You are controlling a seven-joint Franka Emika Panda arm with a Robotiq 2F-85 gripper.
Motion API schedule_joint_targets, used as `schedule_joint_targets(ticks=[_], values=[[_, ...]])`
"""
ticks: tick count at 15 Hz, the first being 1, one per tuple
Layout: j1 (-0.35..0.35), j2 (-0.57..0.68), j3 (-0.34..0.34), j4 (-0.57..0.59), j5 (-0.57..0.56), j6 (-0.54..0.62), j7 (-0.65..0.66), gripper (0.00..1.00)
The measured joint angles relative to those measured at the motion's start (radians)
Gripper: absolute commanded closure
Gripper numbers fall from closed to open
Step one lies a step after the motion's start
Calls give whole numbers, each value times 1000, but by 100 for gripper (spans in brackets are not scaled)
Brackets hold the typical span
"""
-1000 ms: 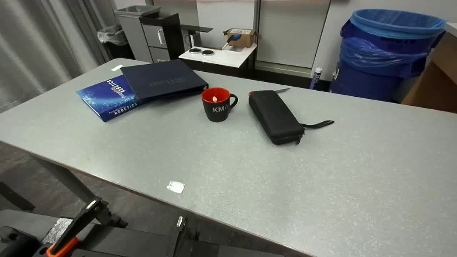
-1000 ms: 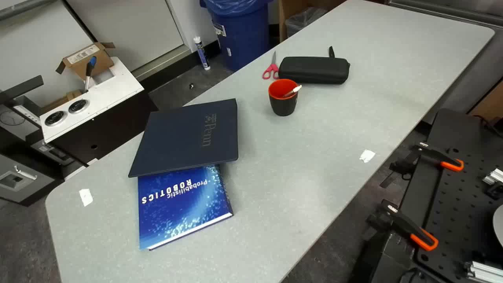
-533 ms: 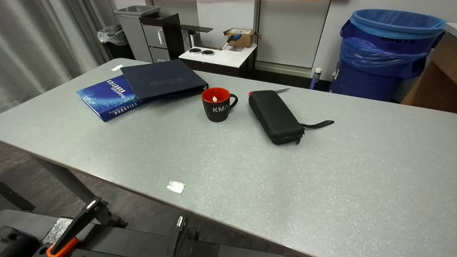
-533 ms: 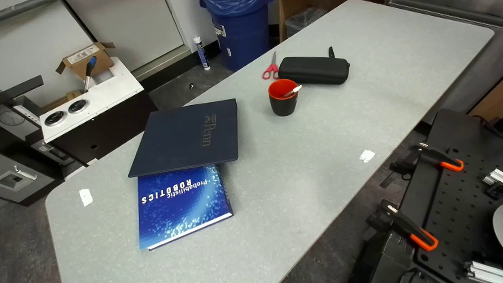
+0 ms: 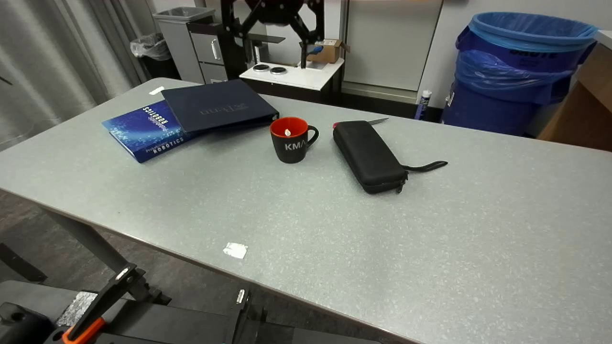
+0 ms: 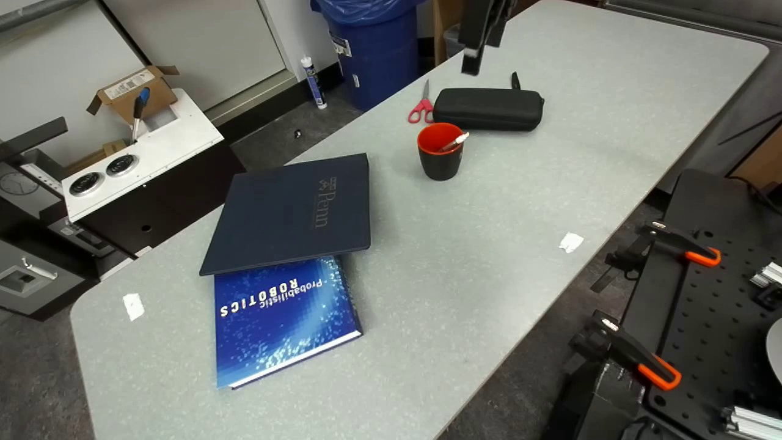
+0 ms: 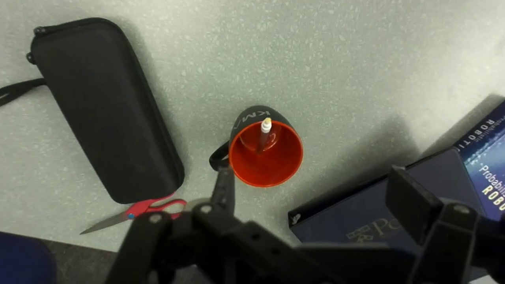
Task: Take the pen out of the mug
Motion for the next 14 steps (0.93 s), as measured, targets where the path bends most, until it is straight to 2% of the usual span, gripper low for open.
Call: schedule_joint_targets(ticks=[4, 7, 10, 14], values=[[-24, 115, 42, 88, 25, -2, 0, 0], [-31, 117, 43, 98, 25, -5, 0, 0], [-64, 130, 83, 98, 25, -5, 0, 0], [-85, 226, 129, 108, 0, -5, 39, 0]])
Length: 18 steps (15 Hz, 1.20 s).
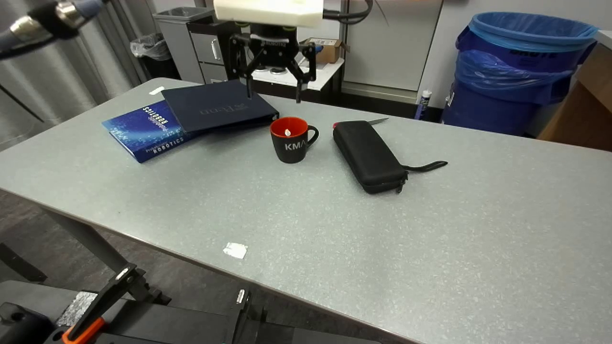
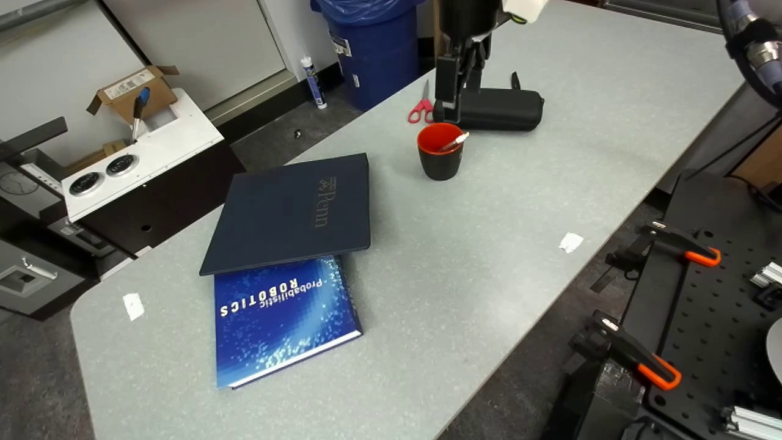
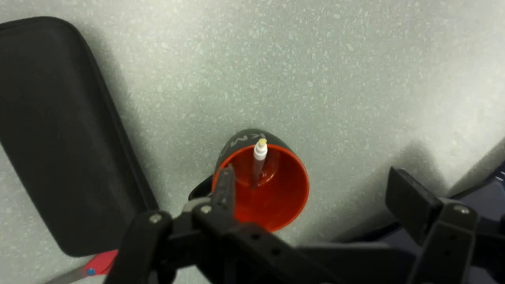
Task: Take the pen out of the mug
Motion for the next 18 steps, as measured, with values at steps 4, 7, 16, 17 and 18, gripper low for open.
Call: schedule_joint_targets(ticks=[4, 7, 16, 17, 18], values=[[-1, 106, 9, 40, -99, -5, 115, 0], [-1, 154, 9, 73, -143, -19, 170, 0], [-24, 229, 45, 167, -145, -67, 178, 74], [-28, 235, 48, 174, -145, -69, 178, 81], [-33, 242, 52, 182, -145, -71, 178, 89]])
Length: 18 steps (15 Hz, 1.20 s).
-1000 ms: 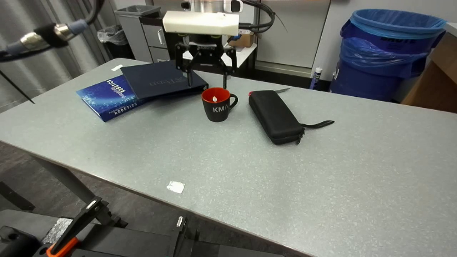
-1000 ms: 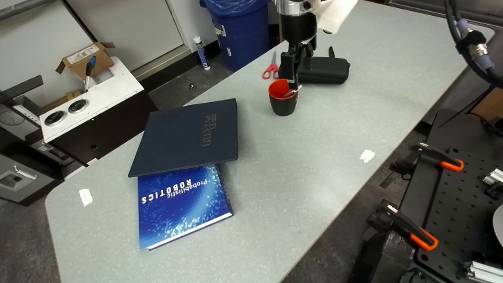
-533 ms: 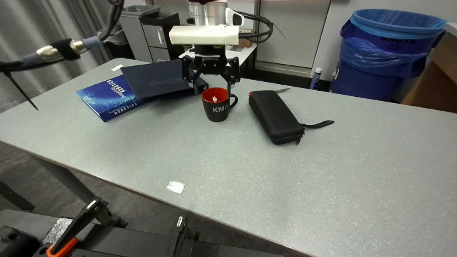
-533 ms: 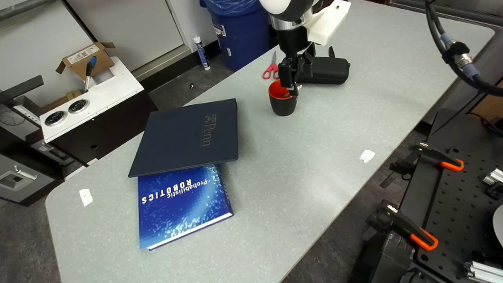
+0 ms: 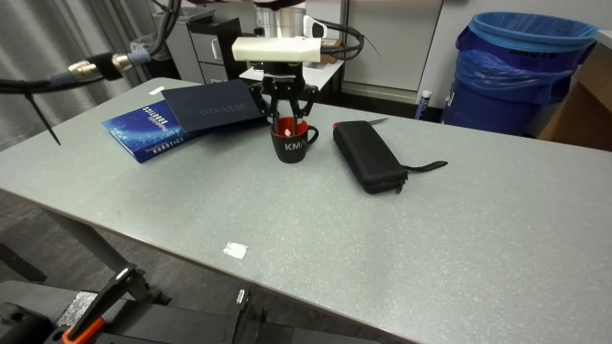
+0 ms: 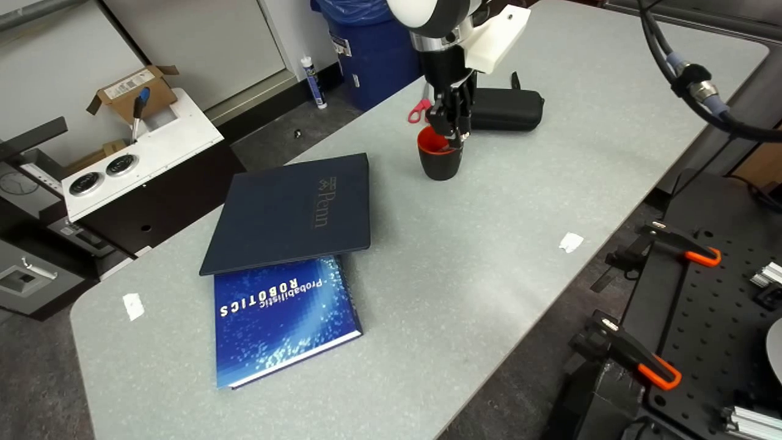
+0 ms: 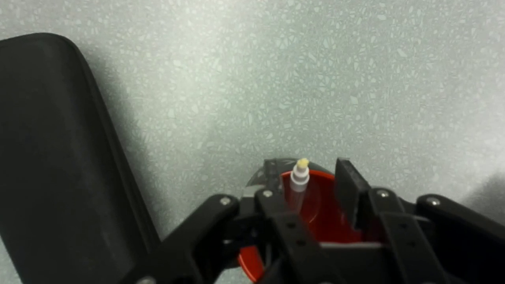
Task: Take the pen out of the mug
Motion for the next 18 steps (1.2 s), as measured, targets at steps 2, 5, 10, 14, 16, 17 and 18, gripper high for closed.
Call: schedule_joint_targets(ticks=[2, 5, 10, 14, 16, 17, 18], values=[[-9, 12, 4, 13, 0, -8, 0, 100], [-18, 18, 5, 25, 0, -22, 0, 97], [-17, -45, 9, -17, -6, -6, -6, 97], [12, -254, 28, -224, -126, 127, -10, 97], [26, -355, 43, -333, -183, 184, -14, 97], [31, -402, 54, -389, -197, 207, -22, 97], [37, -440, 65, -439, -201, 225, -34, 97]])
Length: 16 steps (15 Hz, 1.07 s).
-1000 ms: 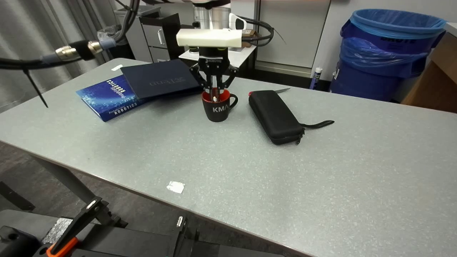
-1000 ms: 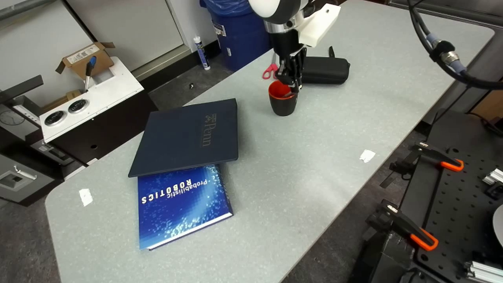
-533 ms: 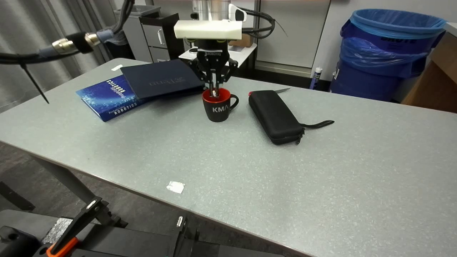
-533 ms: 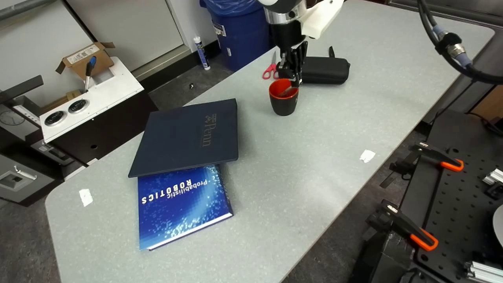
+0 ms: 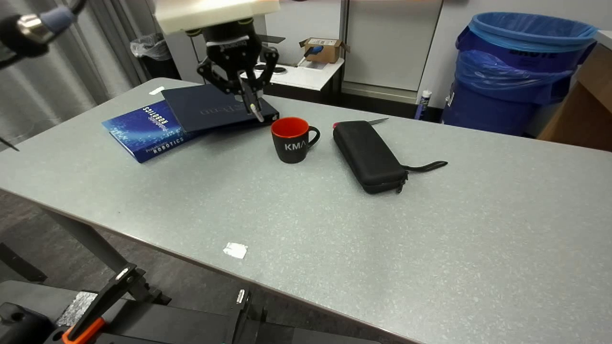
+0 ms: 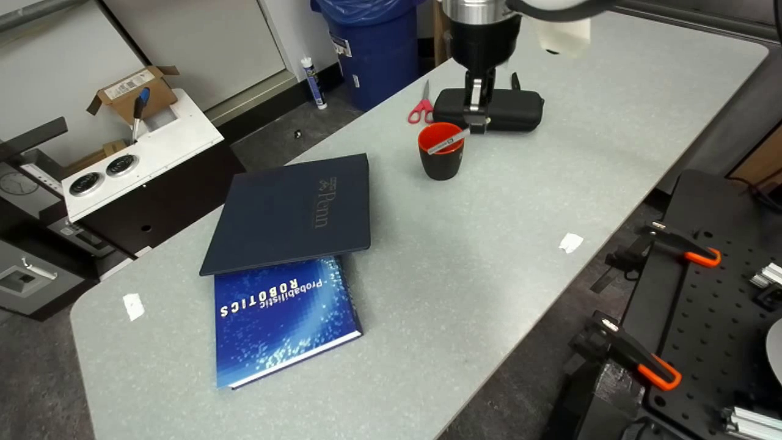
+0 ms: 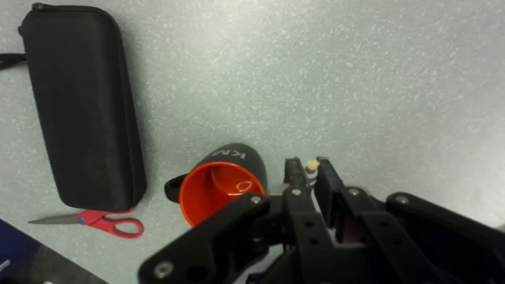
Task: Take the pen out of the mug
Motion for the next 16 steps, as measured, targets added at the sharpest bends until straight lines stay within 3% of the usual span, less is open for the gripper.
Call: schedule_joint_targets(ticks=[5, 11, 12, 13, 16], values=[[23, -36, 35, -108, -20, 68, -13, 97], [19, 182, 29, -12, 13, 208, -14, 97], [18, 221, 33, 12, 34, 217, -21, 62], [15, 253, 40, 32, 58, 218, -31, 61], [4, 308, 66, 68, 103, 218, -63, 38]])
